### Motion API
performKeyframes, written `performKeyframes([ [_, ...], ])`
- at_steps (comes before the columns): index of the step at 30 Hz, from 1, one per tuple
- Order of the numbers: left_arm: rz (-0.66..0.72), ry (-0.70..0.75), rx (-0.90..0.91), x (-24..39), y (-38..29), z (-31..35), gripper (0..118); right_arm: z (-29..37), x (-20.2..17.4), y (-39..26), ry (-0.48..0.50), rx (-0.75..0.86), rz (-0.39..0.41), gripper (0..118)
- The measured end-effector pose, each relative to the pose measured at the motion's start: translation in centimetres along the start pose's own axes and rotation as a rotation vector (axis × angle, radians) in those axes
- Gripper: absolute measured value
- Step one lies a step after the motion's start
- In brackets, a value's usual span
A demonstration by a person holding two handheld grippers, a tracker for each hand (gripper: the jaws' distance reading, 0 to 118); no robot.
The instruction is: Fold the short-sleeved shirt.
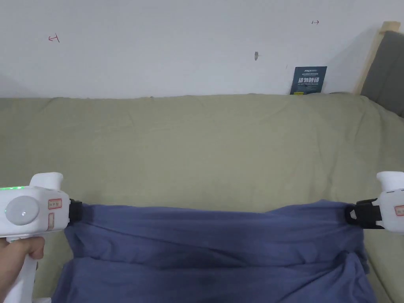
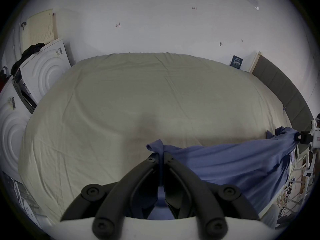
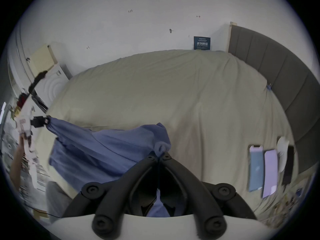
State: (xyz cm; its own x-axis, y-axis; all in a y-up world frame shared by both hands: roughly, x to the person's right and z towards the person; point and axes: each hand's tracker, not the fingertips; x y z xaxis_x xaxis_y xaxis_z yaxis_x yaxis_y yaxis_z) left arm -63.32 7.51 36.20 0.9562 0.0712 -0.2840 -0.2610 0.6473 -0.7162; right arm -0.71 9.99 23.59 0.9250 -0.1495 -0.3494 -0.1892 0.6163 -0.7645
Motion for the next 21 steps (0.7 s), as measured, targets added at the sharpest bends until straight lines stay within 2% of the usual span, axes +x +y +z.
performKeyframes([
  [1, 0.002, -0.007, 0.001, -0.2, -0.6, 0.6, 0, 0.3, 0.2, -0.6, 0.048, -0.007, -0.047, 3],
  [2, 0.001, -0.006, 0.001, -0.3, -1.3, 1.2, 0, 0.7, 0.5, -1.5, 0.056, -0.002, -0.073, 3],
  [4, 0.002, -0.008, -0.001, -1.2, -2.3, 0.9, 0, 1.5, 0.3, -3.1, 0.007, 0.012, -0.040, 3],
  [8, 0.013, -0.017, -0.007, -1.9, -5.3, 2.8, 0, 2.7, 0.1, -6.6, 0.013, -0.004, -0.026, 3],
  [11, 0.017, -0.028, -0.008, -1.9, -8.2, 3.6, 0, 3.4, -0.3, -9.2, -0.018, -0.012, 0.027, 3],
  [21, 0.041, -0.023, -0.025, -2.0, -16.1, 5.3, 0, 3.7, -1.8, -16.3, -0.070, 0.001, 0.048, 3],
])
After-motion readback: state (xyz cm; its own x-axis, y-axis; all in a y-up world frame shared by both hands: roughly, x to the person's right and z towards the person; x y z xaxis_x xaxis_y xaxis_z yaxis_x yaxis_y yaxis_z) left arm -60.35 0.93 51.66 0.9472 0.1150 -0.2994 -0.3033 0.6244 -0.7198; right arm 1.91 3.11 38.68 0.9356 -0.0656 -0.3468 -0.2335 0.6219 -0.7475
